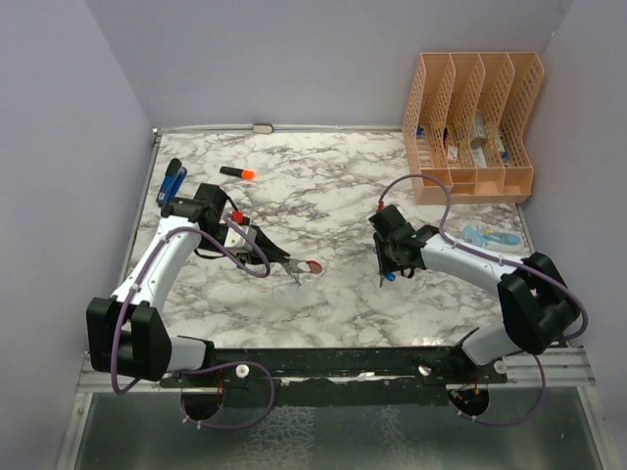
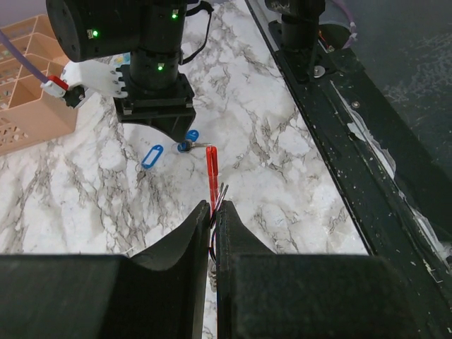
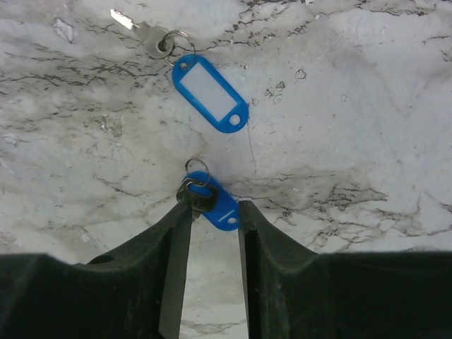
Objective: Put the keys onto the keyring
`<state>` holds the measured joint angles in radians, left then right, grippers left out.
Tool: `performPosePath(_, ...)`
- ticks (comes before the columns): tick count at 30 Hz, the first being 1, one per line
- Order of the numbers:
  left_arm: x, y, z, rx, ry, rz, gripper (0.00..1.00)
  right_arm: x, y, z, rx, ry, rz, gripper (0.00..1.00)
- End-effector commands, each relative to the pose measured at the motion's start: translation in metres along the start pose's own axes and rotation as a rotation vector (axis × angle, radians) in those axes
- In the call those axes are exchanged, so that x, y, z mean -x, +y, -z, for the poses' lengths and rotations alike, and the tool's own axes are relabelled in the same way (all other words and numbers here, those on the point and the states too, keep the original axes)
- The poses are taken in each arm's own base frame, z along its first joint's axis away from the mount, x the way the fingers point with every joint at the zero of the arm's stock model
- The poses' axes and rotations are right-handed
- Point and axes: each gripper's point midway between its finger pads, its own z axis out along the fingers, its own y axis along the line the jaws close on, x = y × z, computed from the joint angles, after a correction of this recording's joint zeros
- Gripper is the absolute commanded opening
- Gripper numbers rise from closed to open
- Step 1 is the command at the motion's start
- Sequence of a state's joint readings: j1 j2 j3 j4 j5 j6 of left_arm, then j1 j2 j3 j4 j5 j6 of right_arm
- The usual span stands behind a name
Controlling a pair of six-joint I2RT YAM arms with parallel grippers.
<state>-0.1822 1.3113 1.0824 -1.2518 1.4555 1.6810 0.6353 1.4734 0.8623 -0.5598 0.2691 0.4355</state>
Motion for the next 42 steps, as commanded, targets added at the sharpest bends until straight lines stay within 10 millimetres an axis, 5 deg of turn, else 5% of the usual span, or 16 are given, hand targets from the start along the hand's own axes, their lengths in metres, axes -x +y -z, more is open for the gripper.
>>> performPosePath(1,0.010,0.000,-0.001,0.017,-0.077,-0.005,0.00,0.003,0.003,-0.017,0.029,-0.008,-0.013,0.31)
performPosePath(15,0.006,0.004,0.002,0.032,-0.082,0.017,0.00,0.013,0.012,-0.033,0.071,-0.017,-0.013,0.24)
performPosePath(34,0.005,0.005,0.003,0.038,-0.086,0.029,0.00,0.022,0.022,-0.035,0.125,-0.055,0.005,0.30)
performPosePath(38,0.003,0.006,0.002,0.038,-0.088,0.036,0.00,0.023,0.024,-0.034,0.145,-0.065,0.015,0.25)
performPosePath(42,0.002,0.006,0.002,0.039,-0.088,0.041,0.00,0.022,0.024,-0.036,0.147,-0.071,0.019,0.08)
